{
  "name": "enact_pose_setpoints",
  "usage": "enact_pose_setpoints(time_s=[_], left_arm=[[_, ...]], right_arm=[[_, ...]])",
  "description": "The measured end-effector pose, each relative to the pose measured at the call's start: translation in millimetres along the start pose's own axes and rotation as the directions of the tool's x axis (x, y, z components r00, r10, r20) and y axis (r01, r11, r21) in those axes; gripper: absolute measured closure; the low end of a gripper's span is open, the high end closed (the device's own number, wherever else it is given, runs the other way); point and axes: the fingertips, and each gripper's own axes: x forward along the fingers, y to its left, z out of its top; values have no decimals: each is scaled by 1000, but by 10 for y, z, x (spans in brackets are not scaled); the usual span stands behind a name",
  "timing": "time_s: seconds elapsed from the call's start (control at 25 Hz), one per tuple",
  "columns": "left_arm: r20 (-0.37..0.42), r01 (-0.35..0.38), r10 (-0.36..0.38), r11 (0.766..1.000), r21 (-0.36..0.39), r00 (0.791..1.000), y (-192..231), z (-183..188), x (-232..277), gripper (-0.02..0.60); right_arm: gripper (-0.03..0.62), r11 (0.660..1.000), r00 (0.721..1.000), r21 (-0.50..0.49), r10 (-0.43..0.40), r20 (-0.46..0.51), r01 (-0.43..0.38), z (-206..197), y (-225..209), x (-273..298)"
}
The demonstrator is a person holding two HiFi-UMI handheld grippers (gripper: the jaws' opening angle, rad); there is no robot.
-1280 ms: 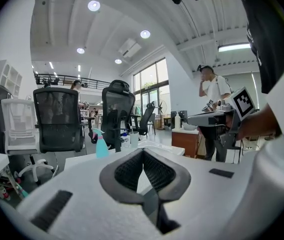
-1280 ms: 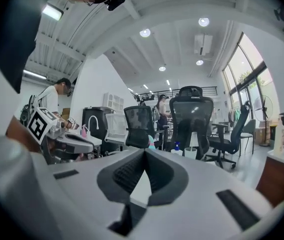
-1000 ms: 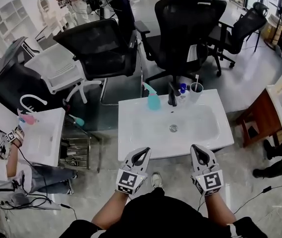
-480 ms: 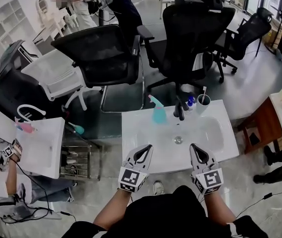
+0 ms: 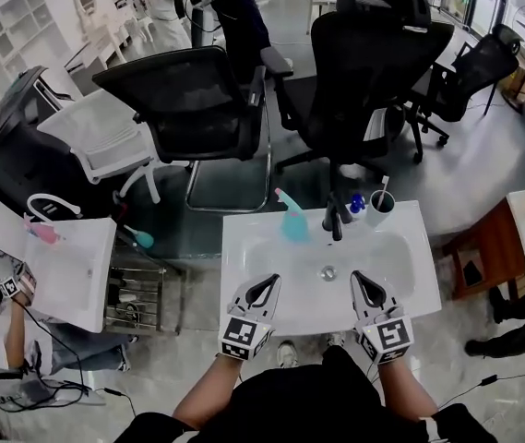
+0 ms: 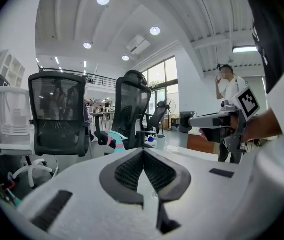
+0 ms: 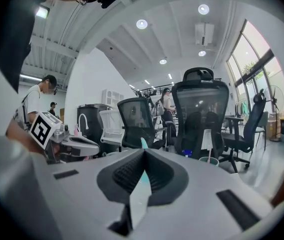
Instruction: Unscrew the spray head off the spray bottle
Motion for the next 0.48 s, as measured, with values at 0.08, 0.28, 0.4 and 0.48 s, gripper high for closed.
enact_pose_setpoints(time_s=[0.08, 0.28, 0.4, 0.48], left_arm=[[-3, -20, 20, 1000, 2, 1000, 10, 42, 100, 566], [-5, -42, 42, 999, -6, 999, 17, 70, 385, 566], [-28, -77, 76, 997, -27, 997, 76, 33, 536, 566], [-36, -102, 101, 994, -38, 994, 120, 22, 619, 566]], right_arm=[[588, 1000, 1000, -6, 27, -9, -27, 4, -49, 86], [588, 996, 997, -24, 82, -13, -82, 50, -175, 281], [588, 994, 994, -27, 102, -23, -103, 50, -287, 376], [588, 994, 994, -28, 109, -29, -110, 37, -374, 430]])
